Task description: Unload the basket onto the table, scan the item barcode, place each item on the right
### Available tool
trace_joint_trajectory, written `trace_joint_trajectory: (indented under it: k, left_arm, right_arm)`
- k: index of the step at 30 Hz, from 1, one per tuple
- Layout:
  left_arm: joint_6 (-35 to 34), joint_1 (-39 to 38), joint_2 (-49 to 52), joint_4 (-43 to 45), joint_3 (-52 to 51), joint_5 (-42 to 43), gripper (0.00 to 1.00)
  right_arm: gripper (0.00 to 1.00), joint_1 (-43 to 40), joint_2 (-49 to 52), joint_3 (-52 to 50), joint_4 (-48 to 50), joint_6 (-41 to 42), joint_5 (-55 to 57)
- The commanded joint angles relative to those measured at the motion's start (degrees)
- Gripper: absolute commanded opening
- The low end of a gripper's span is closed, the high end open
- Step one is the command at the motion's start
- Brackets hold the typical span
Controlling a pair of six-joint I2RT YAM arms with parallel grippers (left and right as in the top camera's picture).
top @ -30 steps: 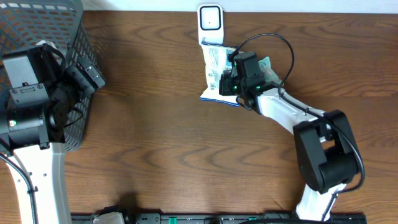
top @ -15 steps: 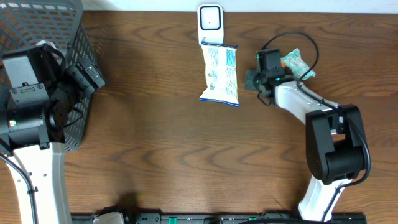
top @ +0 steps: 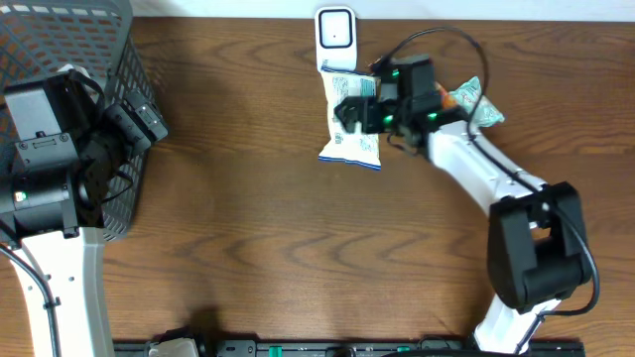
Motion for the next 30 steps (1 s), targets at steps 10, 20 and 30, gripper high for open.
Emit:
trace_joint_trajectory:
  k: [10,20,30]
  left_arm:
    - [0.74,0.26,0.00,-0.13,0.09,-0.55,0.98]
    - [0.74,0.26,0.00,-0.13,0.09,-0.55,0.98]
    - [0.74,0.26,0.00,-0.13,0.09,-0.55,0.98]
  right_arm:
    - [0.99,18.12,-0.37,0.63,1.88,-0.50,49.13]
    - [0.99,18.73,5.62,2.58,13.46,-12.46,49.18]
    - [0.98,12.00,9.05,26.69,-13.92,-10.27,34.93]
